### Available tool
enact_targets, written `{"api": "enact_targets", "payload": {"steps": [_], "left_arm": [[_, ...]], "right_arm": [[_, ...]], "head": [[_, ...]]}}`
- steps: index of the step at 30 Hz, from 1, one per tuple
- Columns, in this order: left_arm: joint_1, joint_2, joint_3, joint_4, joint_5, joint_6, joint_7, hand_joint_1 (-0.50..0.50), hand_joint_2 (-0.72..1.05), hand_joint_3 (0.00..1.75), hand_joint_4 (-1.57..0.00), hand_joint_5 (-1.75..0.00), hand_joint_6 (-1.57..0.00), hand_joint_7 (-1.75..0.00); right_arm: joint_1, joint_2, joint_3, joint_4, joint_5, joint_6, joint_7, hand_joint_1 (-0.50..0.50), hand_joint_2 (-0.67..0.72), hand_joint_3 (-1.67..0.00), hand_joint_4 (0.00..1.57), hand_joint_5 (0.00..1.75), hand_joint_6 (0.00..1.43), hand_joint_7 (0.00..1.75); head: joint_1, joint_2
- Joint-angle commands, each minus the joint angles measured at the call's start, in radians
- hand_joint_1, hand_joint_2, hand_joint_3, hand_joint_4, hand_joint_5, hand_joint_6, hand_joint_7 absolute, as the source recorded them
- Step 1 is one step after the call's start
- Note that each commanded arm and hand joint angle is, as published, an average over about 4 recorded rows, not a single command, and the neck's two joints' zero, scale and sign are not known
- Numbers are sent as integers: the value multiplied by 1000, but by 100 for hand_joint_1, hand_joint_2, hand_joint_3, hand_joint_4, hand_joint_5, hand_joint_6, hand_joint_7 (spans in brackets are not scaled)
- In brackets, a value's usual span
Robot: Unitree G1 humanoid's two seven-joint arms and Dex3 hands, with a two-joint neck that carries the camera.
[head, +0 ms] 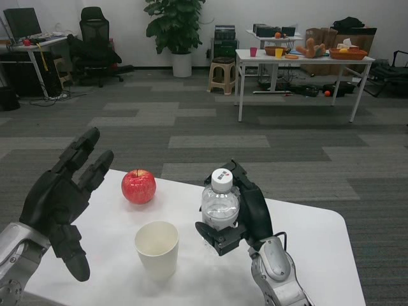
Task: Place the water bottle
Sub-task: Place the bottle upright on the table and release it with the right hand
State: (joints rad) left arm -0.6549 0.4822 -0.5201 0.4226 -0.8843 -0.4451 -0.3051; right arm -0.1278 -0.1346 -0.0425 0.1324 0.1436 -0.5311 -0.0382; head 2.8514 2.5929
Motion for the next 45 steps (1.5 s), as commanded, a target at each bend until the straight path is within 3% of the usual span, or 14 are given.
{"api": "enact_targets", "payload": {"steps": [1, 18, 22, 29, 45], "left_arm": [[11, 6, 3, -7, -5, -3, 0, -50, -64, 9, 0, 0, 0, 0], [11, 7, 2, -5, -5, -3, -1, -50, -64, 9, 0, 0, 0, 0], [11, 6, 2, -5, -7, -3, 0, -50, -55, 9, 0, 0, 0, 0], [11, 6, 2, -5, -5, -3, 0, -50, -64, 9, 0, 0, 0, 0], [5, 10, -5, -6, -7, -3, 0, -50, -64, 9, 0, 0, 0, 0]], "right_arm": [[-29, -6, 9, 15, 10, -29, -6, 46, 9, -151, 120, 155, 51, 154], [-40, -10, 35, 50, 10, -43, -6, 46, 9, -151, 120, 155, 51, 154], [-40, -10, 32, 49, 12, -49, -6, 44, 9, -151, 120, 155, 49, 154], [-39, -10, 28, 35, 15, -53, -8, 46, 9, -151, 120, 155, 49, 154], [-33, -13, 13, -29, 31, -50, -17, 46, 9, -151, 120, 155, 49, 154]], "head": [[-2, -2], [-1, -1], [0, 1], [0, 1], [-7, 11]]}}
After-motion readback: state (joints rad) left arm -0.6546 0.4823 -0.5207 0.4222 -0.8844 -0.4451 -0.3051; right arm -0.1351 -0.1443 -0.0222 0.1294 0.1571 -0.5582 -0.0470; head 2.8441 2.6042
